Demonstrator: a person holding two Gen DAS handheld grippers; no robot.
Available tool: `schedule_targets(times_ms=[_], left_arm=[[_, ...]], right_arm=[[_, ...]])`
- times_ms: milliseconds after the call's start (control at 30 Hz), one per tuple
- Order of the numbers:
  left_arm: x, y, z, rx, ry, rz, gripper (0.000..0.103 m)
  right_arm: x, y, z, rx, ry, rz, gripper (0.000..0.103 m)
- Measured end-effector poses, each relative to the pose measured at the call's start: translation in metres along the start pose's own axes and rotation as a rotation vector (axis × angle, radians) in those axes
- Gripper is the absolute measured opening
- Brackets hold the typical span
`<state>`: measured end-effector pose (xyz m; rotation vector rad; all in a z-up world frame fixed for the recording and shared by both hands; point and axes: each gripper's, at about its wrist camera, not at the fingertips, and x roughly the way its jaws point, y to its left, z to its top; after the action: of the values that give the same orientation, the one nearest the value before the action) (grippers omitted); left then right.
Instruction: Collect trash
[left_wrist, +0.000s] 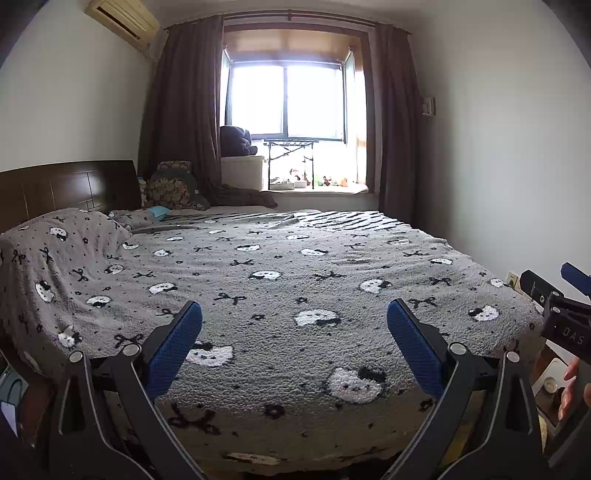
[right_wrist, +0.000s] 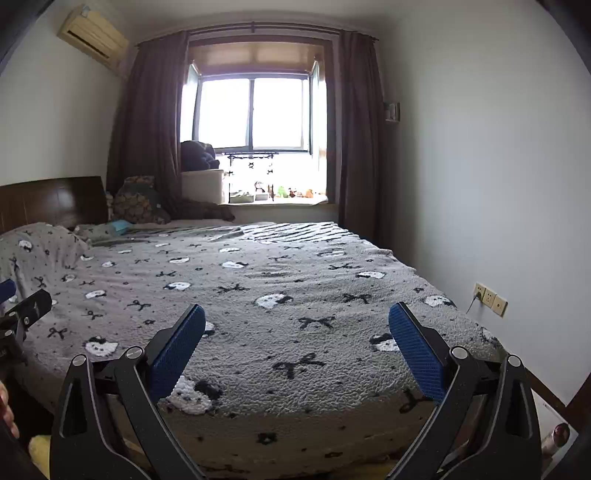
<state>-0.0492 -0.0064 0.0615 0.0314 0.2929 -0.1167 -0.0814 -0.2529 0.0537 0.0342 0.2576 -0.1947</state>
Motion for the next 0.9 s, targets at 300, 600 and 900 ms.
schedule_targets(times_ms=[300, 600, 900], left_arm=[[-0.001, 0.001, 0.0006, -0.002, -0.002, 0.004, 0.095], [0.0, 0.0018, -0.0002, 0.001, 0.0, 0.003, 0.095], [-0.0002, 0.003, -0.0003, 0.003, -0.001, 0.008, 0.095]], right_arm=[[-0.0004, 0.0035, 0.001, -0.005, -0.002, 0.008, 0.1], [0.0016, 0.0033, 0.0008, -0.005, 0.001, 0.015, 0.1], [0.0002, 0.005, 0.0005, -0.01, 0.0, 0.024, 0.1]])
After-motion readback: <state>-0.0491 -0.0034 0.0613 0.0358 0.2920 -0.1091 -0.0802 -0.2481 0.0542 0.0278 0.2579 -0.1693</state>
